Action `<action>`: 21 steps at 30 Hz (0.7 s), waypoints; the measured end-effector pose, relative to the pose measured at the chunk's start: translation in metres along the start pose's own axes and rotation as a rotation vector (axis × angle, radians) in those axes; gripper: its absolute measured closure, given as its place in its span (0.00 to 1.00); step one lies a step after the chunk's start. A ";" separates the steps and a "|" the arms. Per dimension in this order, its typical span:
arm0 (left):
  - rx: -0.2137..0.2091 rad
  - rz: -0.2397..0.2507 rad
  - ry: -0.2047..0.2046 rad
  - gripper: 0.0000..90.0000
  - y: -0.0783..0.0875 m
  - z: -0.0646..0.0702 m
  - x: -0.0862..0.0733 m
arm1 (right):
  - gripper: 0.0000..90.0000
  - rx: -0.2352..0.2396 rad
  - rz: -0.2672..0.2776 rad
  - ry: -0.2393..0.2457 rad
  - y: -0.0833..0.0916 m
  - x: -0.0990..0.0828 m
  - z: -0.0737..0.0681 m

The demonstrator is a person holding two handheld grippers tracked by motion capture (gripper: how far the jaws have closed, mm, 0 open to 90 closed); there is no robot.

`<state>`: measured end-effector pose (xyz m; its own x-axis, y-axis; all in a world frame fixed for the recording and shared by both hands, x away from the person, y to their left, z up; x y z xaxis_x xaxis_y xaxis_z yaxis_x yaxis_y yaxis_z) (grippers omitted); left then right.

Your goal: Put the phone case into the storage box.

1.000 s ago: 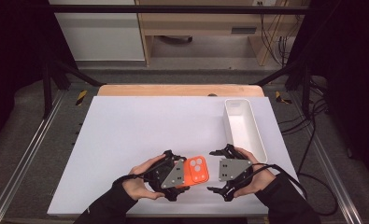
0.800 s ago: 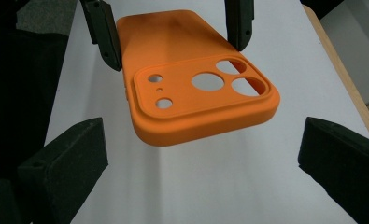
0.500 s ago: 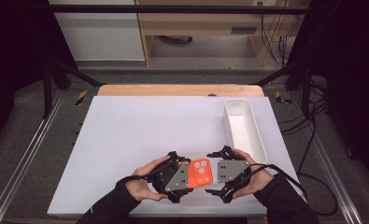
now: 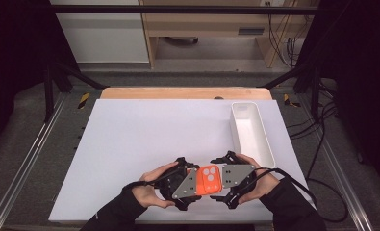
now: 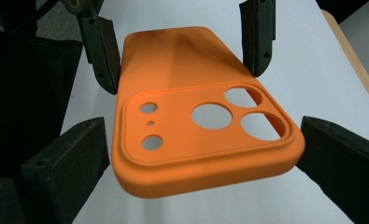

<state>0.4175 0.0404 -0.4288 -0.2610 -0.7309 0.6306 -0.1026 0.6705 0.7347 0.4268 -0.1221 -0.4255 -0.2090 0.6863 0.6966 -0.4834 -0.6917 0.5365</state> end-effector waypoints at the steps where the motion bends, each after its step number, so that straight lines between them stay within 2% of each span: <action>1: 0.001 0.002 -0.004 0.15 0.000 0.000 0.000 | 0.04 0.001 0.002 -0.002 -0.001 0.000 0.000; 14: -0.023 0.017 -0.005 0.15 -0.004 0.002 0.001 | 0.09 0.053 0.037 -0.007 -0.005 0.000 0.000; 21: -0.040 0.006 -0.018 0.15 -0.004 0.002 0.001 | 0.11 0.080 0.046 -0.001 -0.007 -0.001 -0.002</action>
<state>0.4154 0.0370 -0.4317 -0.2785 -0.7245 0.6305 -0.0630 0.6689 0.7407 0.4284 -0.1171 -0.4312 -0.2287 0.6535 0.7216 -0.4040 -0.7381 0.5404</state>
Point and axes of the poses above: each handheld gripper's, and its own axes: y roughly backward along the jaws, x roughly out of its top, z roughly to its right, the point moved 4 cm from there along -y, roughly forward along the jaws, and after that the axes turned 13 degrees about -x, right-handed, at the moved point
